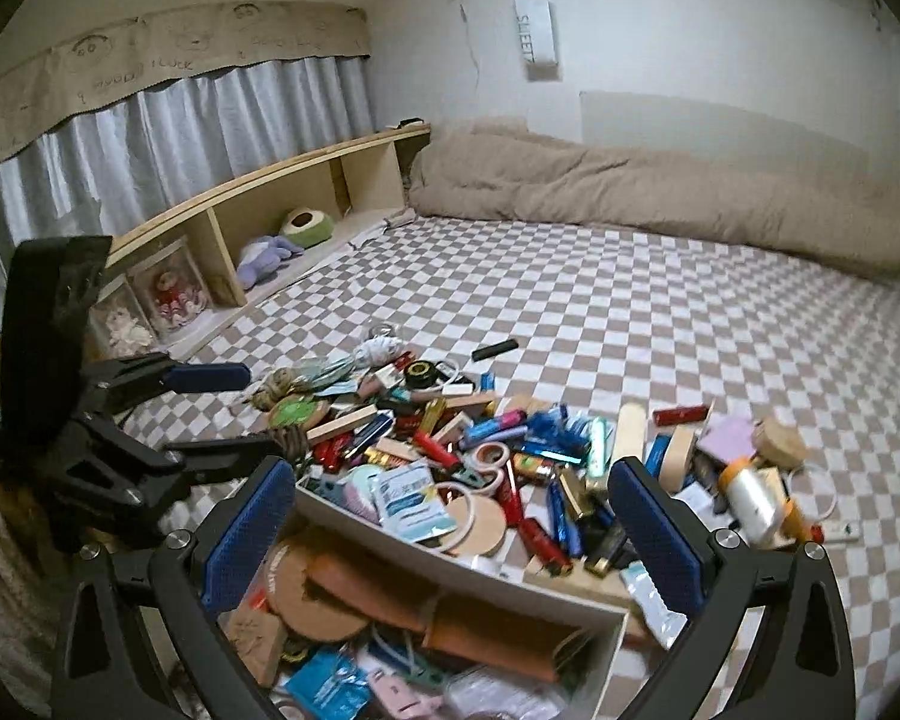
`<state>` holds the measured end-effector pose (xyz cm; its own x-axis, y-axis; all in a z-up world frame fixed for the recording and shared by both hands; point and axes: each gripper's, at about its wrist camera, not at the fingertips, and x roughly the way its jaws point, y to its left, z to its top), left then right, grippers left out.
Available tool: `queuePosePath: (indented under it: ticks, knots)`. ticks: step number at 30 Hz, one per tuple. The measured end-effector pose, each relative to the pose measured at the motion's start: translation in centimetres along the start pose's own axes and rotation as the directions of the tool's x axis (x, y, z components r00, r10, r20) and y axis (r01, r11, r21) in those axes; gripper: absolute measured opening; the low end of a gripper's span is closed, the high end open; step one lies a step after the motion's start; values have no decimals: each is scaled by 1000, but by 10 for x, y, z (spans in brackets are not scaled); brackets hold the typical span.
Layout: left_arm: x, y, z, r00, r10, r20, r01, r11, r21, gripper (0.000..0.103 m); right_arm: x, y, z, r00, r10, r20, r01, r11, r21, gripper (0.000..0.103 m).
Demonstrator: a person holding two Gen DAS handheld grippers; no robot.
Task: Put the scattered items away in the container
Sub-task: 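Move both open grippers back from the box toward the pile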
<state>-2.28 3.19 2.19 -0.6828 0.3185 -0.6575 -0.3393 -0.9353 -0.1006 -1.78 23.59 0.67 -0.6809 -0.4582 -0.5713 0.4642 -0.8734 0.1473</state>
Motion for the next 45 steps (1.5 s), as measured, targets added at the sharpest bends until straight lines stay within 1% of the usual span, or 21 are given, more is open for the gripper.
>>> queuePosePath:
  ticks: [3,6,8,11,15,16,19,22,24,26,28,30,32,33,37,40,41,44,45]
  knots:
    - [-4,9,3,999,16,33,-15,1000,-23,99,-1,-1,3,1000,-8,22,8,1000,-15,103]
    - [-9,16,6,996,51,79,-49,998,-24,100,-4,-5,4,999,-22,45,22,1000,-16,103]
    - [-12,19,5,991,82,110,-81,997,-10,100,-4,-11,4,997,-48,57,48,999,-4,103]
    - [-14,27,4,984,112,136,-111,994,-13,103,-4,-25,3,995,-74,62,72,997,38,103]
    - [-18,36,3,974,146,173,-142,989,-34,103,-7,-48,-1,990,-122,77,113,987,116,103]
    - [-19,39,3,972,149,180,-145,989,-40,103,-8,-54,-2,988,-130,82,119,984,132,103]
    - [-24,49,3,967,144,208,-132,989,-71,103,-12,-68,-4,988,-119,93,101,978,182,103]
    - [-32,62,4,955,172,241,-144,981,-128,103,-18,-79,-6,986,-116,120,85,967,239,103]
    - [-38,68,4,945,202,259,-170,975,-141,103,-20,-84,-6,982,-132,136,91,958,272,103]
    - [-44,73,3,929,238,283,-205,968,-141,103,-21,-88,-6,977,-161,142,111,944,309,103]
    - [-50,78,2,914,278,296,-247,959,-138,103,-18,-92,-6,969,-211,129,159,930,331,103]
    - [-53,84,1,899,322,298,-289,946,-149,103,-15,-94,-8,957,-262,122,207,917,340,103]
    - [-56,94,-1,881,370,296,-330,927,-176,103,-14,-96,-12,943,-301,142,237,907,349,103]
    - [-57,99,-2,876,385,290,-342,920,-189,103,-13,-97,-14,938,-310,152,242,904,353,103]
    - [-56,122,-9,860,442,254,-390,891,-233,103,-9,-108,-20,933,-328,150,256,895,365,103]
    - [-54,142,-14,846,484,223,-422,864,-273,103,-4,-113,-25,924,-352,148,286,895,344,103]
    - [-52,152,-16,845,492,208,-425,855,-296,103,-2,-114,-26,922,-359,142,297,895,333,103]
    - [-43,182,-27,856,495,147,-418,831,-366,103,5,-122,-32,916,-385,111,334,887,320,103]
    - [-39,190,-31,856,501,127,-425,822,-379,103,7,-125,-34,915,-391,100,343,883,320,103]
